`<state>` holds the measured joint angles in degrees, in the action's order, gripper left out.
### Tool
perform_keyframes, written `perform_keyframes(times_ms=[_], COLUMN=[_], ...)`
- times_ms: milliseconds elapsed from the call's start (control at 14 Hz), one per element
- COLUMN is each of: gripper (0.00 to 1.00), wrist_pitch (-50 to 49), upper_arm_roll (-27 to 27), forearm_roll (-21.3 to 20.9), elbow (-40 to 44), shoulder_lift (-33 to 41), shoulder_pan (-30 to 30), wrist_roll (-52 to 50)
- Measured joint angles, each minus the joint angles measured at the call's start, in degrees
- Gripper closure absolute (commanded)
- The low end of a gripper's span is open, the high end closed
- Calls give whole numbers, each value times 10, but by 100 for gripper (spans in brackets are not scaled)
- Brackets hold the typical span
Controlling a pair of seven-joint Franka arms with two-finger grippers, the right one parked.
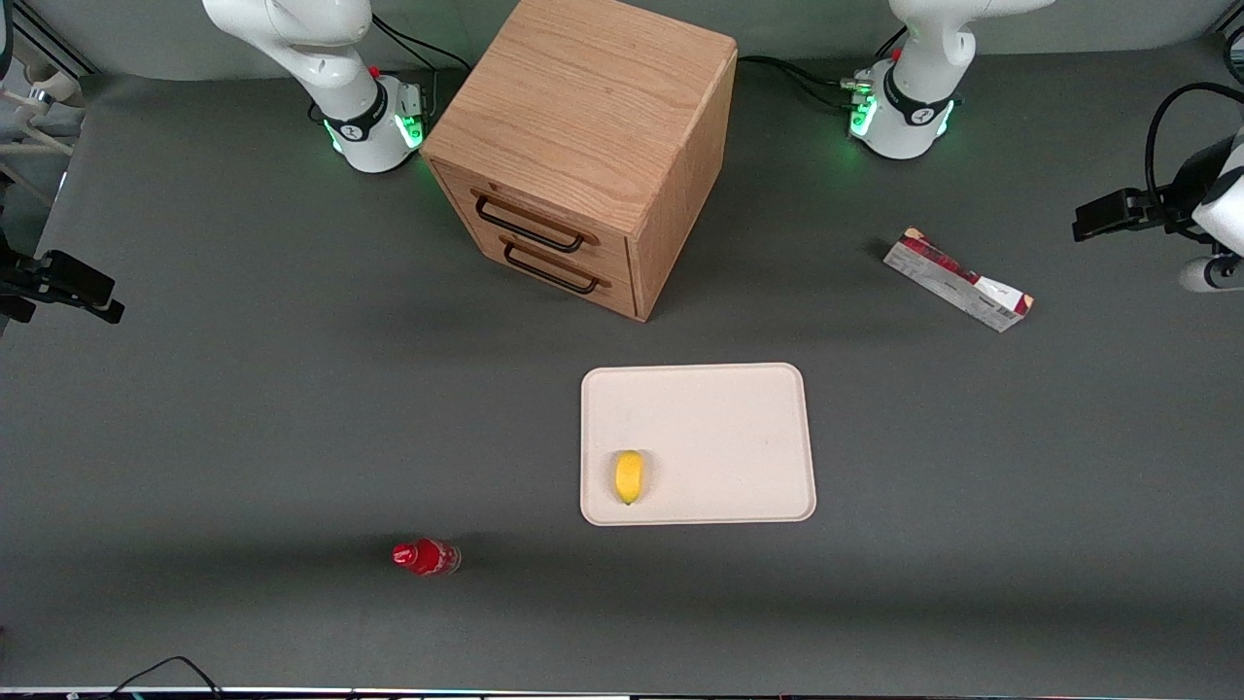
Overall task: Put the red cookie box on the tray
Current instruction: 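Lower the left gripper onto the red-and-white cookie box and close it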
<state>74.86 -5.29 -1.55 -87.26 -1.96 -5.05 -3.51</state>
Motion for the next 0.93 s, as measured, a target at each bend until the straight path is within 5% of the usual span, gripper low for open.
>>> perform_keyframes(times_ms=[571,929], gripper=[0,0], wrist_pitch=[-38,46], upper_arm_roll=[14,34], forearm_roll=[-3,-12], elbow=[1,-135], shoulder_lift=[-31,-65], shoulder_pan=[-4,-10], wrist_roll=[-36,-91])
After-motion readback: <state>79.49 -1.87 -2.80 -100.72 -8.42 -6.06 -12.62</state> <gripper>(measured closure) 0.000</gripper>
